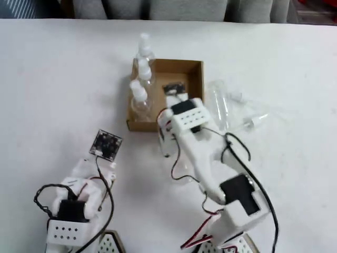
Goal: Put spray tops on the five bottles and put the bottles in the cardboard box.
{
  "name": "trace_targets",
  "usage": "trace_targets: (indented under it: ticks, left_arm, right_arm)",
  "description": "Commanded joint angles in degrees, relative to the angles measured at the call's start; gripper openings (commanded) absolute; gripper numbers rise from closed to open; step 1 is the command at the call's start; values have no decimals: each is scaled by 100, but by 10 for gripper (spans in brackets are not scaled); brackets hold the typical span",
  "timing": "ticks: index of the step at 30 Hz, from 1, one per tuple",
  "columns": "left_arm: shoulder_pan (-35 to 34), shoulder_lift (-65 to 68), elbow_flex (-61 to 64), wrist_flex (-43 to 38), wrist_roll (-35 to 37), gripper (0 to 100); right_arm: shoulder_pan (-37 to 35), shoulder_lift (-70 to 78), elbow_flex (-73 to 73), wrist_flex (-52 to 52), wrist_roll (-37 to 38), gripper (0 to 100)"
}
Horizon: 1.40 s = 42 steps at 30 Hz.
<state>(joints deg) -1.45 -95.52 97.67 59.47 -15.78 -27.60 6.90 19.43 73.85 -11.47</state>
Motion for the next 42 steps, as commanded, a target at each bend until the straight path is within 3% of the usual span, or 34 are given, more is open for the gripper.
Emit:
trace_targets:
  ticks: [1, 4, 10, 13, 19, 25, 29, 35, 42]
  left_arm:
    - [-22, -110, -35, 18, -18, 32]
    - [-22, -110, -35, -202, -9, 53]
    - [-13, -110, -35, -369, 0, 81]
    - [-13, -110, -35, -440, 484, 120]
    - [154, -110, -35, -440, 1785, 224]
    - [1200, -110, -62, -440, 2462, 115]
    - [1763, -110, -273, -642, 2725, 19]
    - [2378, -84, -695, -1134, 3253, 23]
    - [3284, -66, -1029, -1565, 3886, 23]
  right_arm:
    - [-374, 22, 0, -163, 44, 22]
    - [-444, 13, -9, -136, 308, 67]
    - [-400, 13, -44, -101, 448, 385]
    - [-391, 4, -79, 84, 932, 456]
    - [127, -787, -26, 365, 1345, 317]
    - [1121, -1763, 554, 119, 1345, 116]
    - [1578, -1947, 976, -215, 1442, 101]
    - [2290, -1982, 958, -444, 1705, 9]
    - [2563, -1930, 958, -734, 1495, 16]
